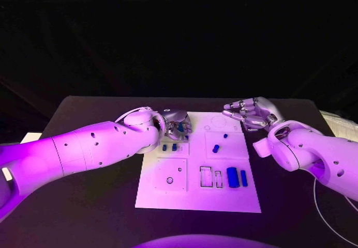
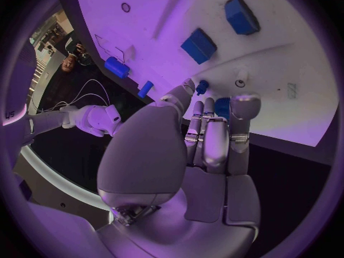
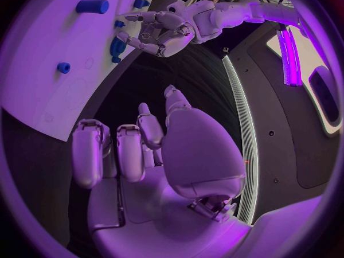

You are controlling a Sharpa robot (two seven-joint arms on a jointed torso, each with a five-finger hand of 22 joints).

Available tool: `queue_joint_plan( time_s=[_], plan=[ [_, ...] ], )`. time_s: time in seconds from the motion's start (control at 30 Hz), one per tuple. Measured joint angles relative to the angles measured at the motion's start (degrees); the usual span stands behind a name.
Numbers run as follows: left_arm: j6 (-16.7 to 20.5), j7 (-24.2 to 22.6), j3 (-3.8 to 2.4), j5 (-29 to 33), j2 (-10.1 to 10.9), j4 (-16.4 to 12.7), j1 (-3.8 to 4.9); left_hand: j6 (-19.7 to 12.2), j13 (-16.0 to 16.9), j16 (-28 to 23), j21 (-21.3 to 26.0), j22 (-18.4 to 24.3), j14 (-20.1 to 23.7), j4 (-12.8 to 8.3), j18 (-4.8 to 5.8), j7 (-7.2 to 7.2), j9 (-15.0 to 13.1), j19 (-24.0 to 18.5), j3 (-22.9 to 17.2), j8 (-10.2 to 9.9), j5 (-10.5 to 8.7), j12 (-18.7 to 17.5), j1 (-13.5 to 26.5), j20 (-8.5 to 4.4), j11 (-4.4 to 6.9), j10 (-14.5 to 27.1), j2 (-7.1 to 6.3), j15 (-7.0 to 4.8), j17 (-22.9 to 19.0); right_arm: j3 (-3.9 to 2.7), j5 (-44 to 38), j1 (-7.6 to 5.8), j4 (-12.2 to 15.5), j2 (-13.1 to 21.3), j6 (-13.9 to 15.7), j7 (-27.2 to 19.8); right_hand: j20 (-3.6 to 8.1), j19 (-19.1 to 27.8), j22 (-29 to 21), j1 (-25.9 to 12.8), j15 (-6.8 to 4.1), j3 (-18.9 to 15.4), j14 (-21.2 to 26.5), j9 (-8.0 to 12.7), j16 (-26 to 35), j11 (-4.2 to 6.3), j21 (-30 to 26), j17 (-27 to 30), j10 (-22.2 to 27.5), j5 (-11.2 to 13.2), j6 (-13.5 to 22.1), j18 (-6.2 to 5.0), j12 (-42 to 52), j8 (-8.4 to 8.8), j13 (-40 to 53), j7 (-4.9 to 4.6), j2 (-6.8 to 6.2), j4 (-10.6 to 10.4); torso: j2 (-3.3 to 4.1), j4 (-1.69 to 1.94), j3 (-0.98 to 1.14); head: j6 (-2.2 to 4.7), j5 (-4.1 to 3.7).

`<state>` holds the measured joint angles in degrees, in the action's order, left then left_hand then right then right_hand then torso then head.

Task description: Assemble the parts on the task board

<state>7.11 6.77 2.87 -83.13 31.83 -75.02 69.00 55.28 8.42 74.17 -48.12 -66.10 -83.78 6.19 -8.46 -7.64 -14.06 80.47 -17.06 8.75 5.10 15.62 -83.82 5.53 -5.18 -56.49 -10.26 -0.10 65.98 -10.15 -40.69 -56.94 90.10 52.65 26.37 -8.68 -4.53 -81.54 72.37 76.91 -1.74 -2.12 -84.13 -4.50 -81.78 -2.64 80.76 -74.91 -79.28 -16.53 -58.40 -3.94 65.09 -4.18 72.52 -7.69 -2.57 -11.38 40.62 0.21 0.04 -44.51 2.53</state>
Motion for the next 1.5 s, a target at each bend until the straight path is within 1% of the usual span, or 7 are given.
queue_joint_plan(
  time_s=[0.2, 0.27, 0.7, 0.97, 1.03, 1.13, 1.5],
  plan=[
    [-1.06, 1.77, -0.01, -1.68, -0.50, 0.56, -0.02, 0.73, -0.37, 0.22, -0.94, -0.59, 0.00, -0.49, 0.00, 0.29, 0.33, 0.41, -0.52, -0.22, 0.00, 0.00, -0.18, 0.00, 0.00, 0.00, 0.18, 0.00, 0.08, 0.00, -0.02, 0.00, 0.00, 0.00, -0.02, 0.00, 0.00, 0.00, 0.00, 0.00, 0.00, 0.00, 0.00, 0.00, 0.00, 0.00, 0.00, 0.00, 0.00, 0.00, 0.00, 0.00, 0.00, 0.00, 0.04, 0.00, 0.00, 0.00, -0.01, 0.00, 0.00, 0.00, -0.06],
    [-1.33, 2.13, -0.01, -1.97, -0.76, 0.71, -0.02, 0.98, -0.50, 0.35, -1.40, -0.89, 0.00, -0.44, 0.87, 0.47, 0.49, 0.61, -0.93, -0.28, 0.00, 0.00, -0.45, 0.20, 0.00, -0.01, 0.45, 0.00, 0.17, 0.00, -0.02, 0.00, -0.01, -0.01, -0.03, 0.00, 0.00, 0.00, 0.01, 0.00, 0.00, 0.00, 0.00, 0.00, 0.00, 0.00, 0.00, 0.00, 0.00, 0.00, 0.00, 0.00, 0.00, 0.00, 0.05, 0.00, 0.00, 0.00, -0.02, 0.01, 0.00, 0.00, -0.07],
    [-1.86, 3.35, -0.08, -3.04, -1.74, 1.21, 0.03, 2.87, -1.01, 0.89, -4.72, -3.00, -0.21, -1.07, 0.88, 0.81, 1.49, 1.85, -3.44, -1.05, 0.00, 0.70, -0.23, -0.62, 1.22, -4.34, 1.14, -0.21, 0.00, 0.00, -0.05, 0.00, -0.04, -0.12, -0.13, 0.00, 0.00, 0.00, 0.07, 0.00, 0.00, 0.00, 0.00, 0.01, 0.00, 0.00, 0.00, -0.03, 0.00, 0.00, 0.00, 0.00, 0.00, 0.00, 0.11, 0.00, 0.00, 0.00, -0.01, 0.02, -0.01, 0.02, -0.14],
    [-2.28, 3.78, -0.10, -3.23, -2.01, 1.46, 0.04, 4.00, -0.93, 0.89, -6.61, -4.29, -0.20, -1.37, 0.88, 0.90, 1.90, 2.25, -4.54, -1.15, 0.00, 1.50, -0.23, -1.03, 2.09, -6.24, 1.14, -1.03, -0.77, 0.00, -0.07, 0.00, -0.02, -0.13, -0.19, 0.00, 0.00, 0.00, 0.07, 0.00, 0.00, 0.00, 0.00, 0.01, 0.00, 0.00, 0.00, -0.04, 0.00, 0.00, 0.00, 0.00, 0.01, 0.00, 0.14, 0.00, 0.00, 0.00, -0.01, 0.03, 0.02, -0.11, -0.04],
    [-2.49, 3.86, -0.12, -3.26, -2.05, 1.48, 0.06, 4.37, -0.92, 0.89, -7.03, -4.54, -0.20, -1.38, 1.63, 1.06, 1.94, 2.39, -4.72, -1.15, -0.01, 1.68, -0.01, -1.16, 2.06, -6.62, 1.37, -1.03, -1.04, 0.00, -0.07, 0.00, -0.01, -0.13, -0.21, 0.00, 0.00, 0.00, 0.07, 0.00, 0.00, 0.00, 0.00, 0.01, 0.00, 0.00, 0.00, -0.04, 0.00, 0.00, 0.00, 0.00, 0.01, 0.00, 0.15, 0.00, 0.00, 0.00, -0.01, 0.03, 0.02, -0.16, -0.03],
    [-2.79, 3.87, -0.13, -3.28, -2.11, 1.49, 0.06, 5.15, -0.91, 0.89, -7.40, -4.85, -0.25, -1.61, 1.76, 1.22, 2.02, 2.46, -5.10, -1.15, -0.01, 1.68, -0.01, -1.23, 2.45, -7.41, 1.37, -1.40, -1.32, 0.00, -0.07, 0.00, -0.02, -0.13, -0.23, 0.00, 0.00, 0.00, 0.06, 0.00, 0.00, 0.00, 0.00, 0.01, 0.00, 0.00, 0.00, -0.03, 0.00, 0.00, 0.00, 0.00, 0.01, 0.00, 0.15, 0.00, 0.00, 0.00, -0.01, 0.02, 0.03, -0.21, -0.02],
    [-3.40, 3.57, -0.20, -3.29, -2.29, 1.51, -0.01, 7.71, -1.42, 0.89, -9.32, -6.18, -0.21, -2.26, 1.75, 1.53, 2.34, 2.89, -6.85, -1.23, -0.03, 1.13, 0.63, -1.66, 2.61, -9.03, 2.00, -1.45, -1.96, 0.00, -0.08, 0.01, 0.00, -0.13, -0.36, 0.00, 0.00, 0.00, 0.06, 0.01, 0.00, 0.00, 0.00, -0.03, 0.00, 0.00, 0.00, -0.03, 0.00, 0.00, 0.00, 0.00, 0.01, 0.00, 0.13, 0.00, -0.01, 0.00, -0.05, 0.02, 0.03, -0.30, 0.07]
  ],
)
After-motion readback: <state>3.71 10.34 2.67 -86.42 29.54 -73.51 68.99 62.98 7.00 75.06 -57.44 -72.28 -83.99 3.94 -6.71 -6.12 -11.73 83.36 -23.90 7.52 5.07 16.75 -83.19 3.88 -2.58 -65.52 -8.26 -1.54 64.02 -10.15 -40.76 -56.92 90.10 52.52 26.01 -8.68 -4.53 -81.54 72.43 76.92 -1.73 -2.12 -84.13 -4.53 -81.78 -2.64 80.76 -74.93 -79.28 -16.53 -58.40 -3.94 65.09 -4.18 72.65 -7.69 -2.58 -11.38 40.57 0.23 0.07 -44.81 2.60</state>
